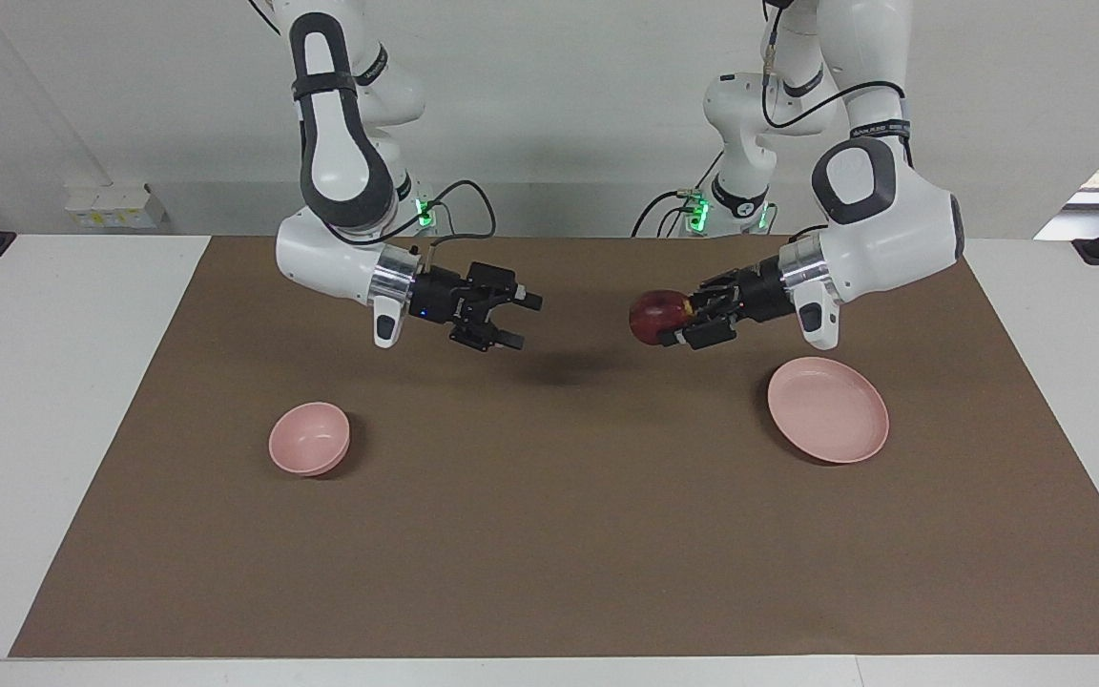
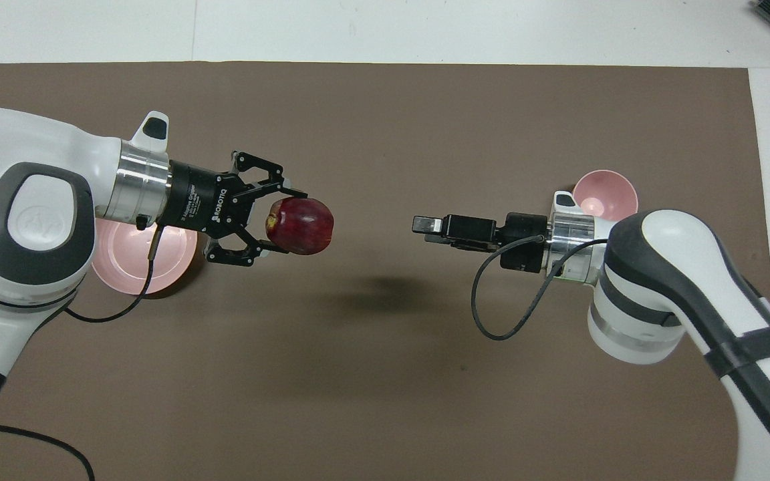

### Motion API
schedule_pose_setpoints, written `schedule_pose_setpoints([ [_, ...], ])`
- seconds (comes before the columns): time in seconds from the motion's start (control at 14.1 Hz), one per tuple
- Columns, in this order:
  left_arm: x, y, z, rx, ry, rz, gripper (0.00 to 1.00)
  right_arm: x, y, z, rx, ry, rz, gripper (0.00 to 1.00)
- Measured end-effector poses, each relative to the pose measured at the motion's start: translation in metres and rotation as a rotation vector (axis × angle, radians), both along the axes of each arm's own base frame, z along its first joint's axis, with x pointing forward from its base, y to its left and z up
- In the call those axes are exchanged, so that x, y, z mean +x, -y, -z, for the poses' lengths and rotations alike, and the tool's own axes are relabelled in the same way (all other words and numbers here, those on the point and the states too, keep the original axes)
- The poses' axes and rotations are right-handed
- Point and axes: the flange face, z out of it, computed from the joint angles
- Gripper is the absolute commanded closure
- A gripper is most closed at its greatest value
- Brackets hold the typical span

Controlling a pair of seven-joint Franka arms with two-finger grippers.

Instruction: Move apple from plate to bowl

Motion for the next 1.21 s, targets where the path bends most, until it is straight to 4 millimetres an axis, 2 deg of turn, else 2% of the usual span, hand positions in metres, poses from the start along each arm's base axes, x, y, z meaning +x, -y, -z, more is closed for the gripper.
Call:
schedule_pose_setpoints([
  [0.43, -0.012, 0.066, 0.007, -0.069, 0.000, -0.016, 1.00, -0.018, -0.013, -0.007, 0.093, 0.101, -0.027, 0.00],
  [0.57, -0.018, 0.082, 0.011, -0.073, -0.005, -0.008, 1.00, -0.023, -0.015, -0.007, 0.111, 0.138, -0.043, 0.00],
  [1.21, -0.031, 0.106, 0.012, -0.084, -0.020, 0.034, 1.00, -0.026, -0.013, -0.006, 0.112, 0.166, -0.038, 0.00],
])
